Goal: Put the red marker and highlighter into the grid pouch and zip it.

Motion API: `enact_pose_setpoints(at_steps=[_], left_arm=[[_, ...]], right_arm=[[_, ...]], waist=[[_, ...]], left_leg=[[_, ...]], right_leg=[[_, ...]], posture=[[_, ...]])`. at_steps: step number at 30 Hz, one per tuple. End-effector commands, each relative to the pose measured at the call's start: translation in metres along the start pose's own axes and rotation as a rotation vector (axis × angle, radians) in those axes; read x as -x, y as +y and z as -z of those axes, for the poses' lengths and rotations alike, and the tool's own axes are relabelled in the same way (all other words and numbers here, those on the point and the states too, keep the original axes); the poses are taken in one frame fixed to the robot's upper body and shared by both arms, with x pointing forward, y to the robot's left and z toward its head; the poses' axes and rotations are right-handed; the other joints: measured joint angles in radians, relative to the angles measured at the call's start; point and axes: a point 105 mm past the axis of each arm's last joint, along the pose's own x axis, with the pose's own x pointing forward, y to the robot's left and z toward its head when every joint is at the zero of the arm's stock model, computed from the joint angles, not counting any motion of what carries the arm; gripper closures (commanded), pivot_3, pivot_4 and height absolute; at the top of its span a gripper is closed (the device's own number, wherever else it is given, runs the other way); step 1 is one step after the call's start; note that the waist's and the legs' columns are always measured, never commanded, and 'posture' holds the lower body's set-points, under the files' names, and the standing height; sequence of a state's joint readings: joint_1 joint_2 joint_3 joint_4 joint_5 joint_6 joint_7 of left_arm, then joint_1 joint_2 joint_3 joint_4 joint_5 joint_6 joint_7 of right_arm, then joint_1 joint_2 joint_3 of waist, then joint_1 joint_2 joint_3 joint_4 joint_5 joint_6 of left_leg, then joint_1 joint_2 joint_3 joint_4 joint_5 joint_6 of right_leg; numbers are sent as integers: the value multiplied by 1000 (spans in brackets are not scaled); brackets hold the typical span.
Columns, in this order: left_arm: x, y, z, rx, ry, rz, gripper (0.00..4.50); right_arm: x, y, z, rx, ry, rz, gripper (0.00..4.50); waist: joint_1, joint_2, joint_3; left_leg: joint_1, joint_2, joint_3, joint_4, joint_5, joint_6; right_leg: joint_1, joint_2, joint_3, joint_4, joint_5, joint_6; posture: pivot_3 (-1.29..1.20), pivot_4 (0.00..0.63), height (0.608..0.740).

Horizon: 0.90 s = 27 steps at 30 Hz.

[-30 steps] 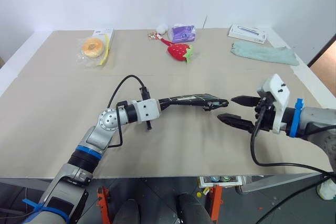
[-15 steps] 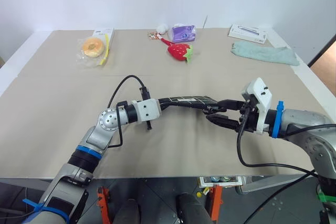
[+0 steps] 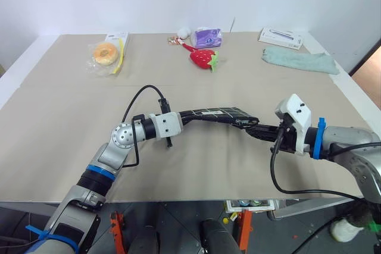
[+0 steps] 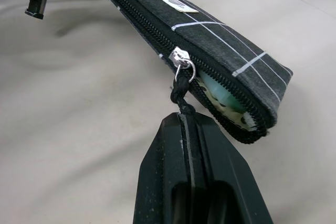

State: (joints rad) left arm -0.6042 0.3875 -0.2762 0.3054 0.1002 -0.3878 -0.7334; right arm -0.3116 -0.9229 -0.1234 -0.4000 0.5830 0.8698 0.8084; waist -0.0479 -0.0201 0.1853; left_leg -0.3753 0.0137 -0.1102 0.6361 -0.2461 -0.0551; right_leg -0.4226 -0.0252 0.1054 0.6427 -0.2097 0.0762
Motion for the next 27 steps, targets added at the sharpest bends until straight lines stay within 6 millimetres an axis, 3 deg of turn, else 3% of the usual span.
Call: enact_pose_setpoints(at_steps=[1,7,16,23,24,25,27], left_arm=[[1,15,-12,-42,-42,-37,4500],[2,12,-11,-39,-39,-30,4500],[1,10,-12,-34,-44,-25,4500],[0,12,-12,-35,-43,-26,4500],[0,12,-11,-37,-42,-28,4500],[0,13,-11,-37,-41,-28,4500],[0,13,-11,-43,-39,-25,4500]], right_arm=[[15,-12,-11,44,-23,56,4464],[33,-24,-6,46,16,112,4464],[56,-52,20,44,168,263,4464],[49,-45,-32,75,-133,230,4464],[51,-47,-35,57,-156,233,3812],[52,-48,-36,45,-169,235,3575],[58,-54,-42,14,-214,254,2664]], waist=[[0,0,0],[0,0,0],[0,0,0],[-1,0,0],[0,0,0],[0,0,0],[1,0,0]], left_leg=[[0,0,0,0,0,0],[0,0,0,0,0,0],[0,0,0,0,0,0],[1,0,0,0,0,0],[1,0,0,0,0,0],[0,0,0,0,0,0],[0,0,0,0,0,0]], right_leg=[[0,0,0,0,0,0],[0,0,0,0,0,0],[0,0,0,0,0,0],[0,0,1,0,1,1],[0,0,1,0,1,1],[0,0,1,0,1,1],[1,0,1,0,1,1]], posture=[[0,150,740],[0,150,740],[0,150,740],[0,150,740],[0,150,740],[0,150,740],[0,150,740]])
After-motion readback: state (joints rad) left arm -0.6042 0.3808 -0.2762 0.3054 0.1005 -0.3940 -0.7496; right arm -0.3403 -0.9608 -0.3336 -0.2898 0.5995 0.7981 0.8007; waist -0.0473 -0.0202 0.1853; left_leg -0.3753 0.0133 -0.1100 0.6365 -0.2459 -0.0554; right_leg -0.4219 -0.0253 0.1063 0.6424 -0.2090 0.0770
